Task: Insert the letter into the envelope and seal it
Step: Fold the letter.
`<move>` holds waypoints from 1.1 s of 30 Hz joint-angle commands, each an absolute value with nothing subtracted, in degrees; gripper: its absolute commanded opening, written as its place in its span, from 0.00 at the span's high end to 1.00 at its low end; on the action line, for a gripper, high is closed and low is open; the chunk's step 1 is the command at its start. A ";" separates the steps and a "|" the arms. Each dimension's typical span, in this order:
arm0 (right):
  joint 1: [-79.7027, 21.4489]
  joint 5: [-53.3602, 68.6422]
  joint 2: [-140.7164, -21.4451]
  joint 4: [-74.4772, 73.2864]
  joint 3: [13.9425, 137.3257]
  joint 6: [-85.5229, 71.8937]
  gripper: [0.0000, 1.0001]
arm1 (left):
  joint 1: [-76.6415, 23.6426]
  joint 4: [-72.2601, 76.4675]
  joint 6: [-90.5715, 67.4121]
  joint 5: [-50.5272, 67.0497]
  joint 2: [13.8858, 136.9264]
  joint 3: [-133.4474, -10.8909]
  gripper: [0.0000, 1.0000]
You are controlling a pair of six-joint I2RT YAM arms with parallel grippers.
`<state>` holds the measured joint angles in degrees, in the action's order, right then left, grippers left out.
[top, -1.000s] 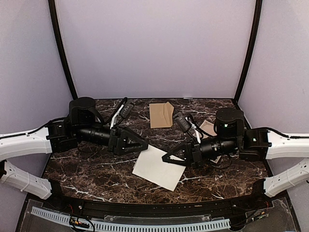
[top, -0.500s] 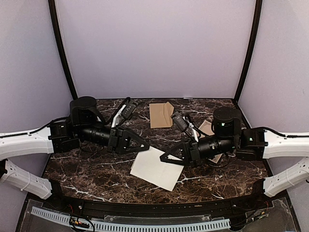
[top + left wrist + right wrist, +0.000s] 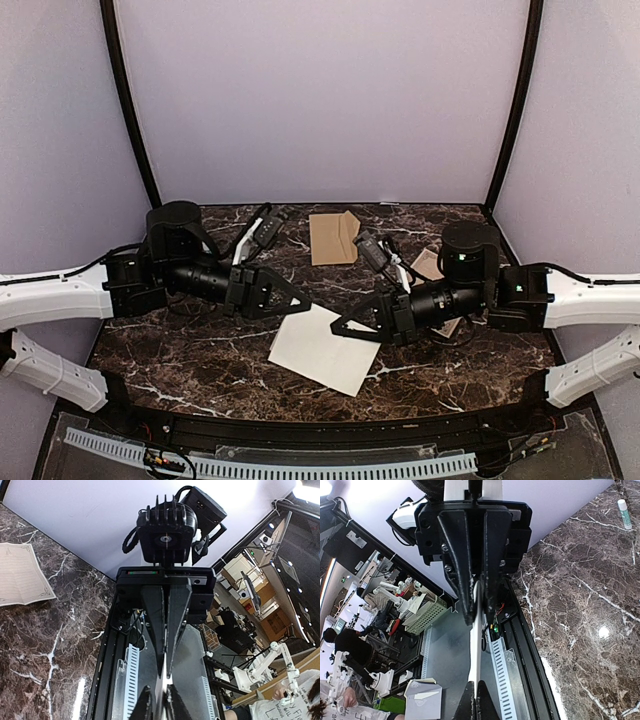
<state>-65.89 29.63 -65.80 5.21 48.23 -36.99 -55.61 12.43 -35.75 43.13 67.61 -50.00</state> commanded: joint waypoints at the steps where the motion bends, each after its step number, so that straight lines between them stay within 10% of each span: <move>1: -65.48 29.55 -65.47 8.21 49.57 -37.36 1.00 | -55.92 14.41 -35.41 44.42 67.58 -49.07 0.98; 12: -65.05 30.34 -67.94 9.82 52.46 -36.80 0.57 | -55.90 15.79 -35.92 45.50 68.15 -48.18 1.00; 33: -65.12 31.93 -71.17 8.88 53.09 -36.22 0.74 | -55.90 15.05 -35.58 46.65 68.30 -49.24 1.00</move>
